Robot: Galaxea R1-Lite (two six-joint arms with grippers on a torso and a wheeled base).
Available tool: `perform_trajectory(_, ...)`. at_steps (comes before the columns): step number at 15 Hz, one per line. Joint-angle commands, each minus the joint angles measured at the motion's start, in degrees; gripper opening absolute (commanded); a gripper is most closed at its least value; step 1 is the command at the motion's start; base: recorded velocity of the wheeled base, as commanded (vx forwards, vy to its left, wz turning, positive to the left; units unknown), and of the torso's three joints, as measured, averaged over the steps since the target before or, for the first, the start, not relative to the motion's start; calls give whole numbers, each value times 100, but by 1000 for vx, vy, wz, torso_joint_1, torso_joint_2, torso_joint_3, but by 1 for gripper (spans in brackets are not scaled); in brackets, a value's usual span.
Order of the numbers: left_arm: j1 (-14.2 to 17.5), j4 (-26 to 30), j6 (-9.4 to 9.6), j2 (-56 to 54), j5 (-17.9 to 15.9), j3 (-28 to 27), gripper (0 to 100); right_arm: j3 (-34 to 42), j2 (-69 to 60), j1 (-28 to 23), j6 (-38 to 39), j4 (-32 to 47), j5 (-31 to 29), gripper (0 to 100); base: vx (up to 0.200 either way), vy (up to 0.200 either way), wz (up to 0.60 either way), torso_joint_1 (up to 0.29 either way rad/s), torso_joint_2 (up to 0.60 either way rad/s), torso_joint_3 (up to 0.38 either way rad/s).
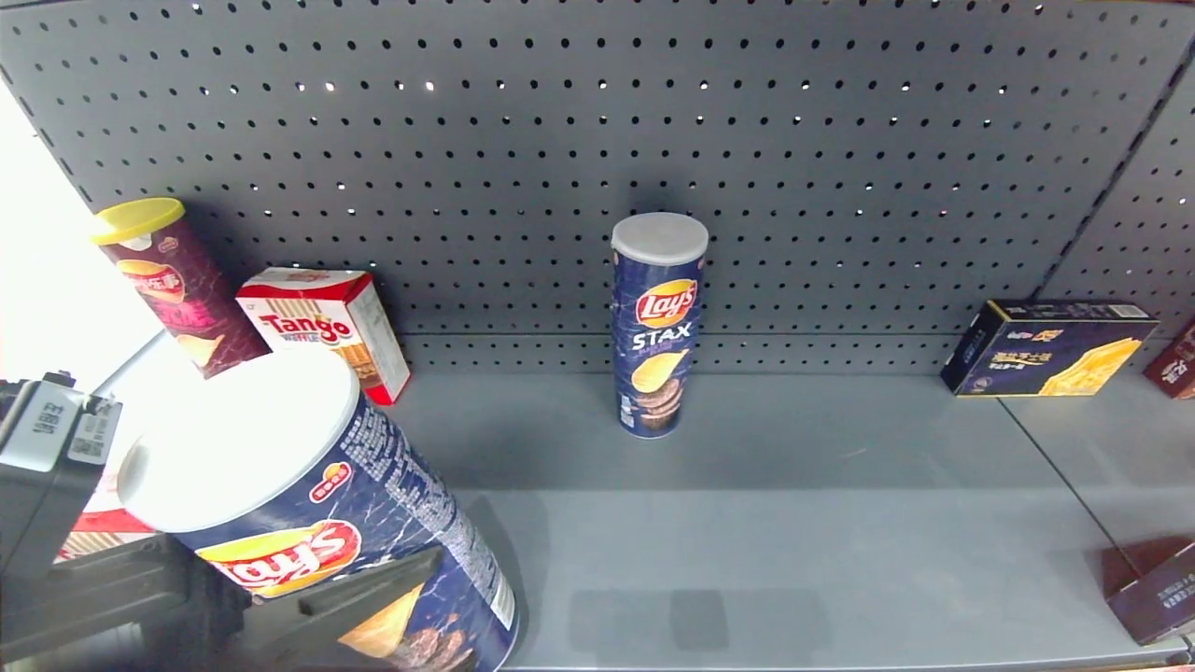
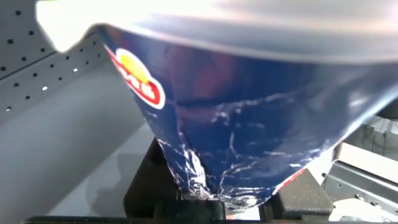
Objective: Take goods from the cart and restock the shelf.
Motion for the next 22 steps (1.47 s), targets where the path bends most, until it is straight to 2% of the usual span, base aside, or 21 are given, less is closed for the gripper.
perform_trajectory(1,-5,-5,0,11,-25,15,0,5,6,0,5,-2,-4,100,0,0,600,2,2,-2)
perform_trajectory(5,4,-5,-9,3,-16,33,0,5,6,0,-4,-2,5,100,0,0,0,-47,143,98)
perform_trajectory(22,4,-49,-44,29,-34,-2,0,5,6,0,22,-2,-13,100,0,0,0,10,-25,-15)
